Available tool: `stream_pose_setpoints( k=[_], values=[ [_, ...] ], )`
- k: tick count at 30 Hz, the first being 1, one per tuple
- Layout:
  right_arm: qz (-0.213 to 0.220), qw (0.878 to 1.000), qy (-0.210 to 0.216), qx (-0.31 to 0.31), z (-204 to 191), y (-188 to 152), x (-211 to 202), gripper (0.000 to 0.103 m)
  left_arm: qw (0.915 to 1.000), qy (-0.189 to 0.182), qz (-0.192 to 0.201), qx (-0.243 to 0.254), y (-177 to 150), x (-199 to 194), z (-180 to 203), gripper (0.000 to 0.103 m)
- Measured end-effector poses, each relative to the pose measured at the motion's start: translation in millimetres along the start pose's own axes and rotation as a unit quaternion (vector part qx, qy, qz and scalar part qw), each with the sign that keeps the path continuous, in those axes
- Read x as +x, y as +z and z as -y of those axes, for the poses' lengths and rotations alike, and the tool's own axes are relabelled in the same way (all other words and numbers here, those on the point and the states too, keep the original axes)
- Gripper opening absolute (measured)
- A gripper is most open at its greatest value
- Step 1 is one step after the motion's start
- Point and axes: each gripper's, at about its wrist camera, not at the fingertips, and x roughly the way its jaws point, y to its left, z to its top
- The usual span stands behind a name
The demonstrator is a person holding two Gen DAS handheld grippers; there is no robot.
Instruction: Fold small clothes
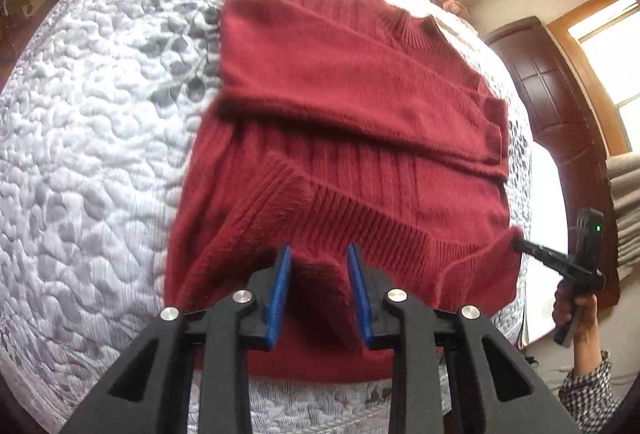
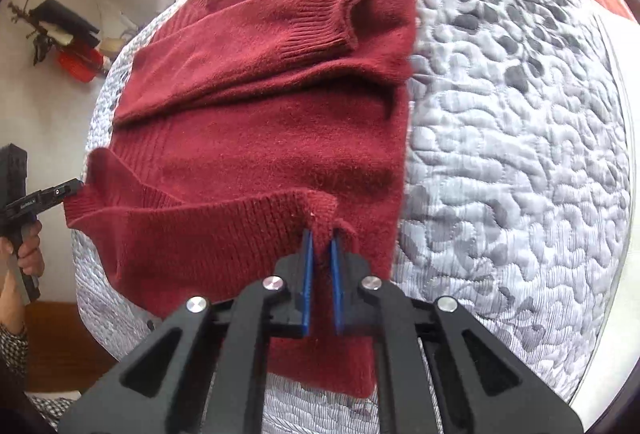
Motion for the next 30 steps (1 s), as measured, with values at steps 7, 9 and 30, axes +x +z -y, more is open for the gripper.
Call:
stream_pose_setpoints(
  k=[7,9,30],
  values=[
    [-0.014,0.999,-0.006,0.032,16.9,-11.7,13.6,0.014,0.9967,0.077,0.025,0.001,23.7,-12.5,-16.3,0.044],
    [-0.004,0.999,0.004,0.034,18.1,-14.2,6.8,0.033,0.9953,0.092,0.029,0.015,21.2,-18.7,-21.3,0.048],
    [-0.012,0.999,0.002,0.034,24.7,-19.4,5.8,0.047,0.9761,0.118,-0.074,0.167,21.7,65.4,-0.2,0.017]
  ],
)
